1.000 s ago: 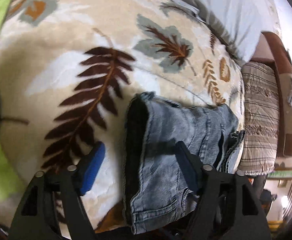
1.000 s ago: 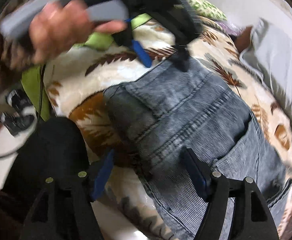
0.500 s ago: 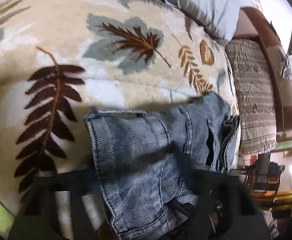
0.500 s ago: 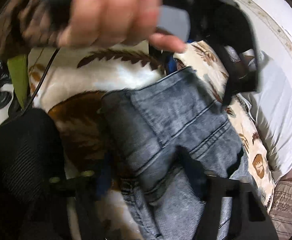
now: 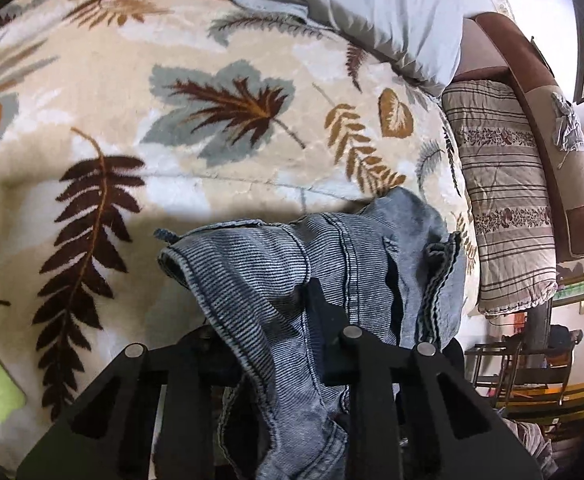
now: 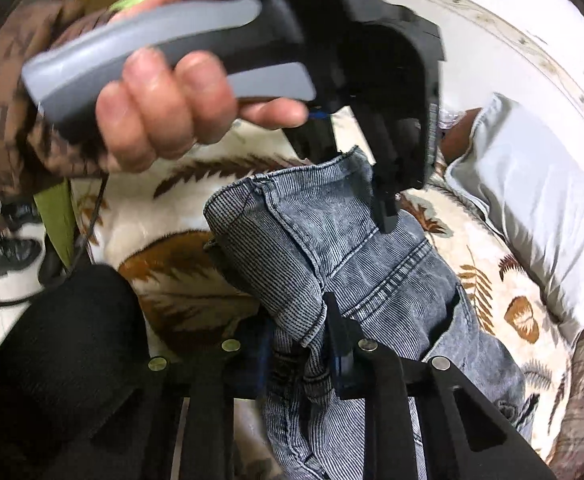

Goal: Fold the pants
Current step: 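Lift the jeans with the left tool while the right tool grasps the waistband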

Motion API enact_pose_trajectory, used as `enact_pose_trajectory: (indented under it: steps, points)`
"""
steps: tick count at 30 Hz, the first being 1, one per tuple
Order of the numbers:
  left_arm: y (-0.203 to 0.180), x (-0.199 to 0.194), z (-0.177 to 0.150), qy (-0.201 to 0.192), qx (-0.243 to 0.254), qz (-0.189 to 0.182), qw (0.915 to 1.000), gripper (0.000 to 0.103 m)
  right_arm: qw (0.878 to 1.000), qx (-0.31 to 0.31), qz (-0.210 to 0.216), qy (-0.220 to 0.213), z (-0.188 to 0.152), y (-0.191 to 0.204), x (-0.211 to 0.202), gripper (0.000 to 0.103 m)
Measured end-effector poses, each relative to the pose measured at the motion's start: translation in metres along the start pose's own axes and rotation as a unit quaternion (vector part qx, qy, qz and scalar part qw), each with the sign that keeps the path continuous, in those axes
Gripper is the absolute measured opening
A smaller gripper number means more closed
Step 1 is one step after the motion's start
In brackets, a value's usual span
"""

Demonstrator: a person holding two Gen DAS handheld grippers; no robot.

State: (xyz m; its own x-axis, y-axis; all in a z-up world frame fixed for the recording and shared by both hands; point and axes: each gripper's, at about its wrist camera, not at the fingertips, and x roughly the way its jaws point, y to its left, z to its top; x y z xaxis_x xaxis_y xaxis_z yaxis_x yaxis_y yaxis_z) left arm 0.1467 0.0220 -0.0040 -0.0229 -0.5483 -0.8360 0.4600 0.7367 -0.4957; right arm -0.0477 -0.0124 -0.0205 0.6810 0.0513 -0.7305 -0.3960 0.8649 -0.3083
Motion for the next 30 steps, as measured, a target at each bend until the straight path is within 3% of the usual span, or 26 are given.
enact_pose_trajectory:
  steps: [13, 25, 30]
  points:
    - [-0.077, -0.023, 0.007, -0.022, 0.044, 0.036, 0.9981, 0.019, 0.99, 0.126, 0.033, -0.056, -0.021, -0.066, -0.055, 0.02]
    - [-0.161, -0.01, 0.013, -0.024, 0.085, 0.059, 0.9943, 0.012, 0.967, 0.23, 0.06, -0.087, -0.064, -0.123, -0.088, 0.02]
    - [-0.195, 0.003, 0.013, -0.018, 0.102, 0.059, 0.9929, 0.011, 0.951, 0.283, 0.078, -0.096, -0.088, -0.147, -0.098, 0.02]
